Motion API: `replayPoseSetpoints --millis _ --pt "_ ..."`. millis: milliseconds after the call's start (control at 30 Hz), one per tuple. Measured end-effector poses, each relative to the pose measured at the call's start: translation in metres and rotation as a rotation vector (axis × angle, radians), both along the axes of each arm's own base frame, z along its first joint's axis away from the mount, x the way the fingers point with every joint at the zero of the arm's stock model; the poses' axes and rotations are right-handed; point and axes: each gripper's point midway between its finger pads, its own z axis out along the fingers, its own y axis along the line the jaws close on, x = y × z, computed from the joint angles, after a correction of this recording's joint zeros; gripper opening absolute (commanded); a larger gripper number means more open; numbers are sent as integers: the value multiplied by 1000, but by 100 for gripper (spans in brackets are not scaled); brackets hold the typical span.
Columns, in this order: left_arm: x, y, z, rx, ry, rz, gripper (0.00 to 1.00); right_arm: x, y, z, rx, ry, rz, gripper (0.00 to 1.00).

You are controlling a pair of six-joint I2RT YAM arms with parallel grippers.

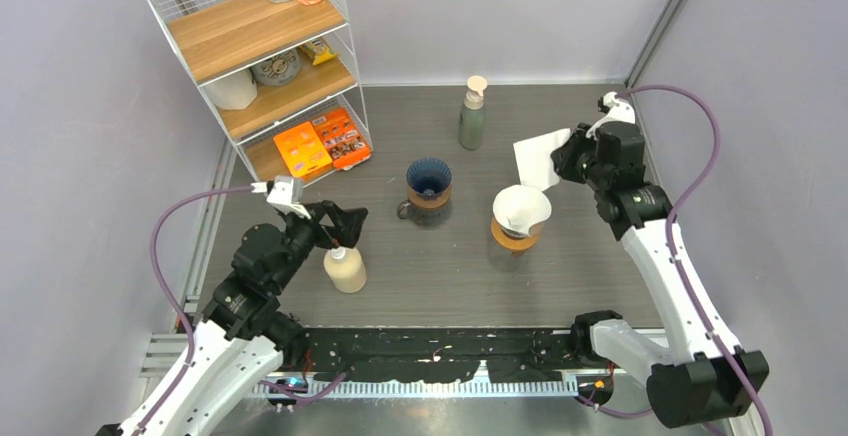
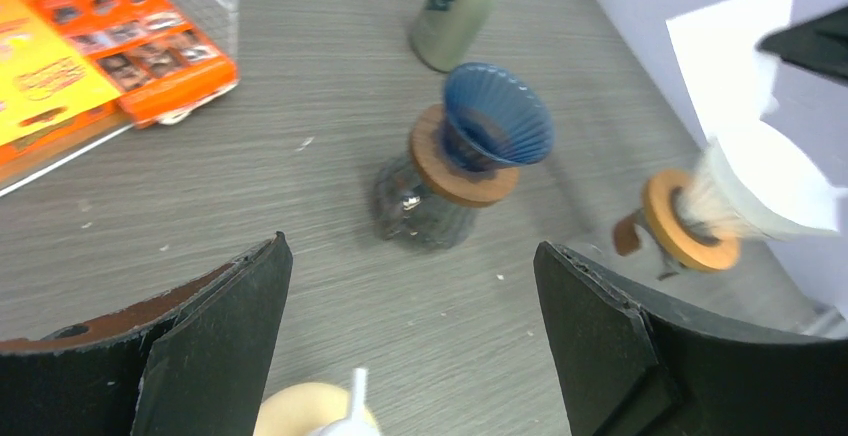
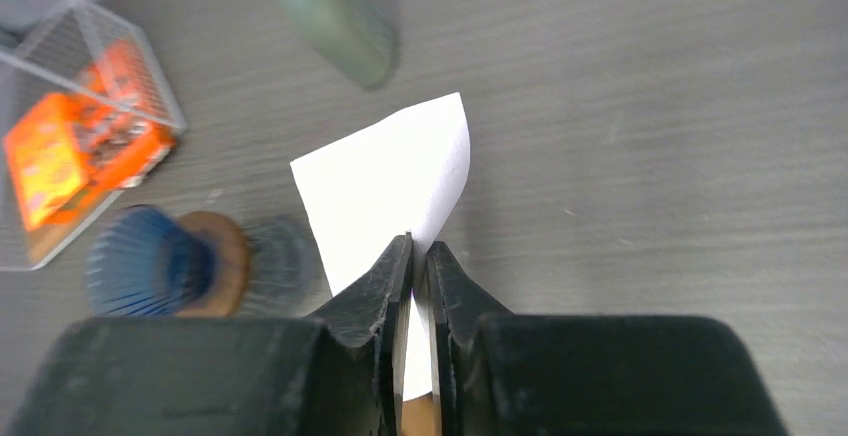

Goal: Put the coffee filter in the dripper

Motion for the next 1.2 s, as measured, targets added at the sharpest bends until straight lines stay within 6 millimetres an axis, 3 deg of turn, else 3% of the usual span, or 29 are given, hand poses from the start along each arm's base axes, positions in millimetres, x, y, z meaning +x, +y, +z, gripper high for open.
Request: replayPoseSetpoints --millis 167,267,467,767,967,1200 --pt "-5 -31 13 -29 -3 -164 100 -17 37 52 60 -136 166 17" --pt "-5 -50 28 -46 1 -256 99 -28 66 65 85 -166 276 17" --pt "-1 -92 62 -108 -15 -434 100 -48 125 71 117 -164 485 17" --pt "13 -141 47 -112 83 -581 100 -69 196 70 140 -136 705 17" --pt "18 -154 57 -118 65 -617 97 -63 210 68 138 -128 726 17" --pt "19 -160 56 -117 64 -647 73 -72 217 72 148 -137 771 17"
